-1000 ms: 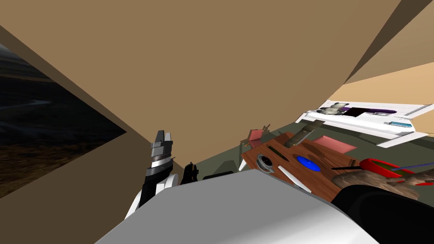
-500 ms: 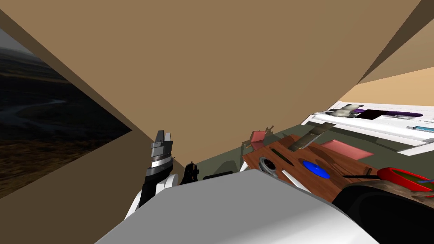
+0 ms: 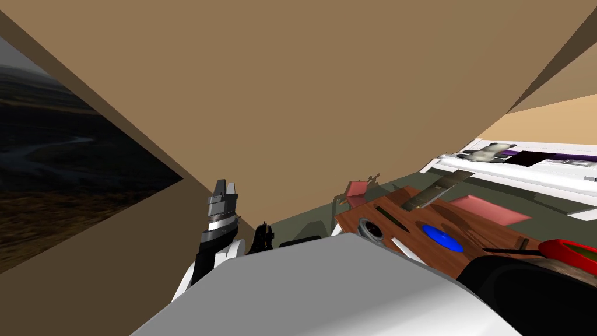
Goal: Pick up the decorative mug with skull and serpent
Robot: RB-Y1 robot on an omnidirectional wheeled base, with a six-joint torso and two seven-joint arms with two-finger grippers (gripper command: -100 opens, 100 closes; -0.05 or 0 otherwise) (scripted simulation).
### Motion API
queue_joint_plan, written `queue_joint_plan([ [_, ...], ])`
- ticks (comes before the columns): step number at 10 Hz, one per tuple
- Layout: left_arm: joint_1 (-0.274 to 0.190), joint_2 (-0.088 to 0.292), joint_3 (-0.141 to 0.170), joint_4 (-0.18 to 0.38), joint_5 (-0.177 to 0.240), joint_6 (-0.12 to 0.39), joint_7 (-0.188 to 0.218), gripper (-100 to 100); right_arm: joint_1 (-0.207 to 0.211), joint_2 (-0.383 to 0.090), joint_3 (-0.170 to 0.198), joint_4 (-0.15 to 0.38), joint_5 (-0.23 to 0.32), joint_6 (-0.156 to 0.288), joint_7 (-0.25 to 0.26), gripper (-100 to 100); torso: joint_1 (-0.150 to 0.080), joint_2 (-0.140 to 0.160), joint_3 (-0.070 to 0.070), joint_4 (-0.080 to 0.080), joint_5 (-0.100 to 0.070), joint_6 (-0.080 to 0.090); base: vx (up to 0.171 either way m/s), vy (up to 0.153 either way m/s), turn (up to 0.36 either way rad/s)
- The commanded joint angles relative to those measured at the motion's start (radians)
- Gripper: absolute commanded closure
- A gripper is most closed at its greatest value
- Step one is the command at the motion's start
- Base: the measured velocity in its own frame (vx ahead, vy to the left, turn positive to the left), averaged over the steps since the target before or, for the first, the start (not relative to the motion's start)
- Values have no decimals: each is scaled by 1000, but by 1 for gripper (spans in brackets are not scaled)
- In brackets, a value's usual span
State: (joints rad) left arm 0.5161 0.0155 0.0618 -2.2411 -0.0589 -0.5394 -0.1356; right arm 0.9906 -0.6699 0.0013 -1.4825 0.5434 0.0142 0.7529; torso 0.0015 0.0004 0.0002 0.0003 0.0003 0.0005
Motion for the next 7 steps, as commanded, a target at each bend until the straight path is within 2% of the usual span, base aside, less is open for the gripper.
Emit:
queue_joint_plan([
  [1,0,0,0,0,0,0,0,0,0,0,0,0,0,0,0,-100,0,0,0,0,0,0,-3,2,-12],
  [5,0,0,0,0,0,0,0,0,0,0,0,0,0,0,0,-100,-1,-1,0,0,0,0,5,-3,15],
  [6,0,0,0,0,0,0,0,0,7,1,29,23,26,10,21,-100,-1,-1,0,0,0,0,71,-44,234],
  [7,0,0,0,0,0,0,0,0,11,-4,37,26,34,13,29,-100,-3,-4,-2,-1,-1,-1,152,-36,196],
])
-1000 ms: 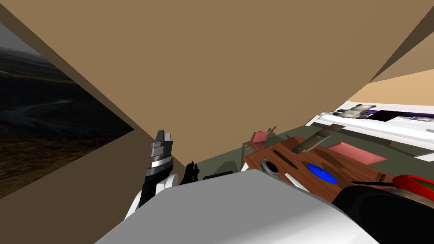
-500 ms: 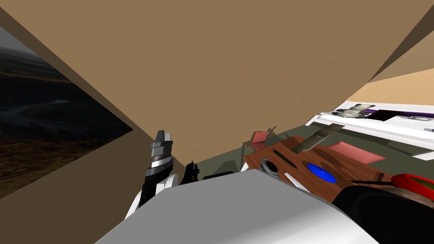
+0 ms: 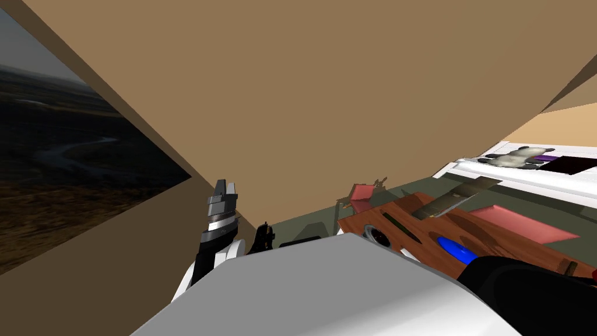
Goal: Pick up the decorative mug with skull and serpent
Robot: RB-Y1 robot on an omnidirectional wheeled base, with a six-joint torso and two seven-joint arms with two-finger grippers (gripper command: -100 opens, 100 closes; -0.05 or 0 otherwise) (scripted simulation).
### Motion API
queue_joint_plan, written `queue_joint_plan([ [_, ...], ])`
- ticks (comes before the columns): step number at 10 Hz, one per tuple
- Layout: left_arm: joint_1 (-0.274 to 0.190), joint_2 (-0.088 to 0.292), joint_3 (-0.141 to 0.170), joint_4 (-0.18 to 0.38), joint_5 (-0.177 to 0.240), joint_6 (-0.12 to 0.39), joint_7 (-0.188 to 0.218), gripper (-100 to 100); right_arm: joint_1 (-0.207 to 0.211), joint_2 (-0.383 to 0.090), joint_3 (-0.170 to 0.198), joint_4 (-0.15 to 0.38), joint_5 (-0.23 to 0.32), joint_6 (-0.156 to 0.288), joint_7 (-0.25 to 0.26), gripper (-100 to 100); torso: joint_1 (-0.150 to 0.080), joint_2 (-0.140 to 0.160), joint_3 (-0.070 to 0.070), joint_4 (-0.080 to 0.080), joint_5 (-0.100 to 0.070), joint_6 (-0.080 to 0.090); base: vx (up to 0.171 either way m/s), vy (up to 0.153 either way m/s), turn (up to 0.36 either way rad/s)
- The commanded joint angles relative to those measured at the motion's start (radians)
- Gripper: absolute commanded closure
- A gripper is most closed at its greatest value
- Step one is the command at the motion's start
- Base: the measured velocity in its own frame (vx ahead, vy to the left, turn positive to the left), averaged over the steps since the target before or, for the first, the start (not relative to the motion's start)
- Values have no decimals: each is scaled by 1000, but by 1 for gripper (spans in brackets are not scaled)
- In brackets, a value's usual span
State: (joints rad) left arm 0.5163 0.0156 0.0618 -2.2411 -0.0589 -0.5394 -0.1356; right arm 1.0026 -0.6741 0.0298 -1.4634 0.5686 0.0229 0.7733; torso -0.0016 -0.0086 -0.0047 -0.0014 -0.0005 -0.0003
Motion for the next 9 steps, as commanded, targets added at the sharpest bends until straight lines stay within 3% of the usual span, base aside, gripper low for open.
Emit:
queue_joint_plan([
  [1,0,0,0,0,0,0,0,0,3,-4,19,12,16,9,18,-100,0,0,0,0,0,0,127,-29,170],
  [9,0,0,0,0,0,0,0,0,17,-22,78,61,51,33,61,-100,2,1,0,0,1,0,106,-13,80],
])
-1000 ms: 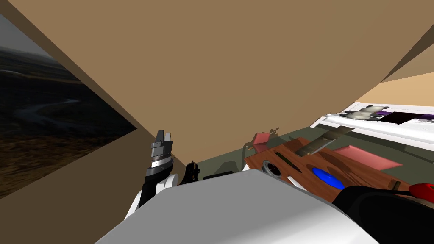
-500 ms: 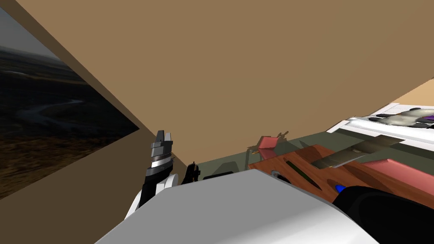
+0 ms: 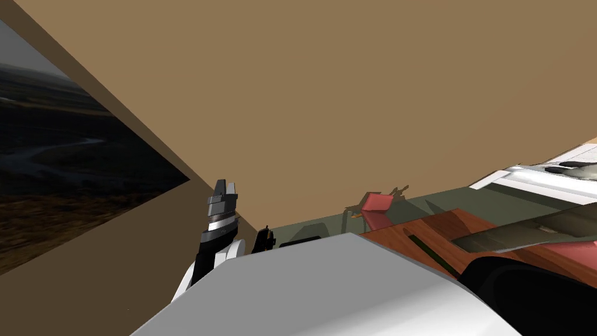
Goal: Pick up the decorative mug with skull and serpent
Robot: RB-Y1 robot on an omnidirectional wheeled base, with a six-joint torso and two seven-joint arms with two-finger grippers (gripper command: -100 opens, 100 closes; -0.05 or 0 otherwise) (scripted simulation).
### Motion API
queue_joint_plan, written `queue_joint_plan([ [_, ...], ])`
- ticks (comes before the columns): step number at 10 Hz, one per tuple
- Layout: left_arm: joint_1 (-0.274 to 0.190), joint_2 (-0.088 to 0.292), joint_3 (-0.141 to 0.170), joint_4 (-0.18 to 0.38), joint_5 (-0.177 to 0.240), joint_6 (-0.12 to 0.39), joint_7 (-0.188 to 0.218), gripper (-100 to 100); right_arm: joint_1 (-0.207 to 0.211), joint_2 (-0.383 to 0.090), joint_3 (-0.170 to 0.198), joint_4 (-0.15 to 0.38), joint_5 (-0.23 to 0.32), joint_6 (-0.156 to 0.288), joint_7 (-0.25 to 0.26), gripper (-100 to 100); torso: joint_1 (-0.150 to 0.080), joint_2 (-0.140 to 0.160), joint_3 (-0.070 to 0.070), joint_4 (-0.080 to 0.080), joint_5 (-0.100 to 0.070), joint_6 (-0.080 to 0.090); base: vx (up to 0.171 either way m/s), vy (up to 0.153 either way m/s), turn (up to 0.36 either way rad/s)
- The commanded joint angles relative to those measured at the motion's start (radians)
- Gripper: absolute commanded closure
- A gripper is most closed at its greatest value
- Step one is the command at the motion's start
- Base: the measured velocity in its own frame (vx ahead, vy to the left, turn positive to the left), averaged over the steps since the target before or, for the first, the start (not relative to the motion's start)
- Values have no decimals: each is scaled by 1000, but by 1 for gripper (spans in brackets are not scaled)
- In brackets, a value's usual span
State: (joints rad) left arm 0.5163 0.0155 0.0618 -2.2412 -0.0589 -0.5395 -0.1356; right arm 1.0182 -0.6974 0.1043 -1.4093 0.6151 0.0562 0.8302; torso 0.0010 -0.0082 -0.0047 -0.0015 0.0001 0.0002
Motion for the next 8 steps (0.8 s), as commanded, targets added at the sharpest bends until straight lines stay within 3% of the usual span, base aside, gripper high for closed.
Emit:
queue_joint_plan([
  [1,0,0,0,0,0,0,0,0,2,1,17,18,14,3,13,-100,0,0,0,0,0,0,172,-9,66],
  [2,0,0,0,0,0,0,0,0,5,2,40,20,30,1,28,-100,0,-3,-2,-1,0,0,129,-109,173],
  [5,0,0,0,0,0,0,0,0,2,6,37,28,32,-6,30,-100,-1,3,2,0,0,0,56,-42,-12],
  [6,0,0,0,0,0,0,0,0,2,5,38,27,32,-5,30,0,0,6,3,1,0,0,0,0,0],
  [7,0,0,0,0,0,0,0,0,-26,18,45,55,34,-3,29,-100,1,7,4,1,0,0,-17,-15,50],
  [8,0,0,0,0,0,0,0,0,-44,26,50,73,36,-1,28,-100,1,8,5,2,0,0,-34,-20,83],
])
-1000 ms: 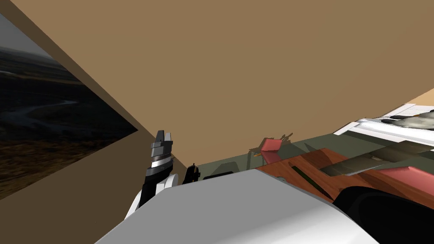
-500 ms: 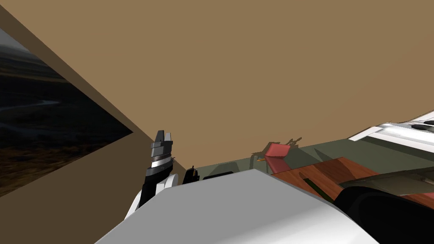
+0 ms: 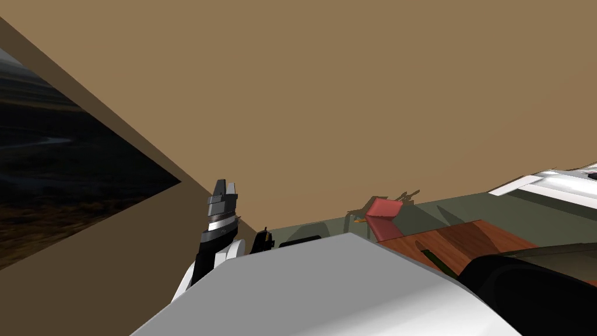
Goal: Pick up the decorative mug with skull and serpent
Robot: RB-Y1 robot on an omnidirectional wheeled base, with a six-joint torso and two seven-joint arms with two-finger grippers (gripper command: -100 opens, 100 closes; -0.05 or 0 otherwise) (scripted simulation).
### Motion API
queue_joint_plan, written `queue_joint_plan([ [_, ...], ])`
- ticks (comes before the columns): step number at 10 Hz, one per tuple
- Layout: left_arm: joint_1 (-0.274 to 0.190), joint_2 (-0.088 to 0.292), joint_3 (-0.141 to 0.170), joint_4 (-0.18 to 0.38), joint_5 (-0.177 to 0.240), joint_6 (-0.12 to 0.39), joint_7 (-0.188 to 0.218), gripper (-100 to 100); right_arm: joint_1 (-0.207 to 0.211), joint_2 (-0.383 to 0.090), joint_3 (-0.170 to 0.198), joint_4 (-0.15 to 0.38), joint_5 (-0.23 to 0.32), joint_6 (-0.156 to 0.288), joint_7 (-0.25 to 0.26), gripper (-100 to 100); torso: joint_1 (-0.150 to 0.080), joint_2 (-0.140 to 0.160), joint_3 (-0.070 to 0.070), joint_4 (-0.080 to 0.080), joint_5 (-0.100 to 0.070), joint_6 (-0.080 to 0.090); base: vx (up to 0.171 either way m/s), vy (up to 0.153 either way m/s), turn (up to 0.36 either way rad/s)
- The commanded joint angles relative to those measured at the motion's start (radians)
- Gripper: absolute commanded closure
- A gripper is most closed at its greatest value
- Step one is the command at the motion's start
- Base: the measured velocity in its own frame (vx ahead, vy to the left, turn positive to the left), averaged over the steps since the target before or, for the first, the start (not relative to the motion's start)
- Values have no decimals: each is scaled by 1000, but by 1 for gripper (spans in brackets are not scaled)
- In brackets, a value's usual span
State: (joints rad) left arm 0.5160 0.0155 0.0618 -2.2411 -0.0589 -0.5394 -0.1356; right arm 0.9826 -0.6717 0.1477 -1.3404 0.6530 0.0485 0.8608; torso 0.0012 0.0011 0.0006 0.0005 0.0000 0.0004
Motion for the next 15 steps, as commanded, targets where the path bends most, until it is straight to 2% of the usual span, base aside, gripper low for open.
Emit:
queue_joint_plan([
  [1,0,0,0,0,0,0,0,0,-37,13,14,32,0,10,-4,-100,0,0,0,0,0,0,-48,-35,79],
  [2,0,0,0,0,0,0,0,0,-55,21,19,51,1,11,-5,-100,-1,1,1,0,0,0,-53,-35,63],
  [3,0,0,0,0,0,0,0,0,-39,17,12,36,2,6,-3,-100,-4,2,1,1,-3,0,-22,-8,12],
  [4,0,0,0,0,0,0,0,0,-40,19,12,38,3,6,-3,100,-6,1,1,0,-3,0,-3,-6,2],
  [8,0,0,0,0,0,0,0,0,-41,16,7,38,3,9,-4,100,-6,-1,-1,-1,-7,1,0,0,0],
  [9,0,0,0,0,0,0,0,0,-41,16,7,38,3,9,-4,0,-6,-1,-1,-1,-7,1,0,0,0],
  [10,0,0,0,0,0,0,0,0,-9,0,7,5,-2,7,-3,100,-7,-1,-1,-1,-8,1,37,17,-109],
  [12,0,0,0,0,0,0,0,0,28,-16,-3,-33,-5,3,-1,100,-4,-4,-3,-2,-7,1,49,36,-71],
  [13,0,0,0,0,0,0,0,0,37,-20,-6,-42,-6,2,0,100,-3,-5,-3,-3,-6,1,33,24,-42],
  [14,0,0,0,0,0,0,0,0,28,-17,-5,-29,-6,-1,-2,100,-3,-5,-3,-3,-5,0,12,11,2],
  [15,0,0,0,0,0,0,0,0,30,-17,-5,-30,-6,-1,-3,0,-4,-4,-3,-3,-5,-1,0,0,0],
])
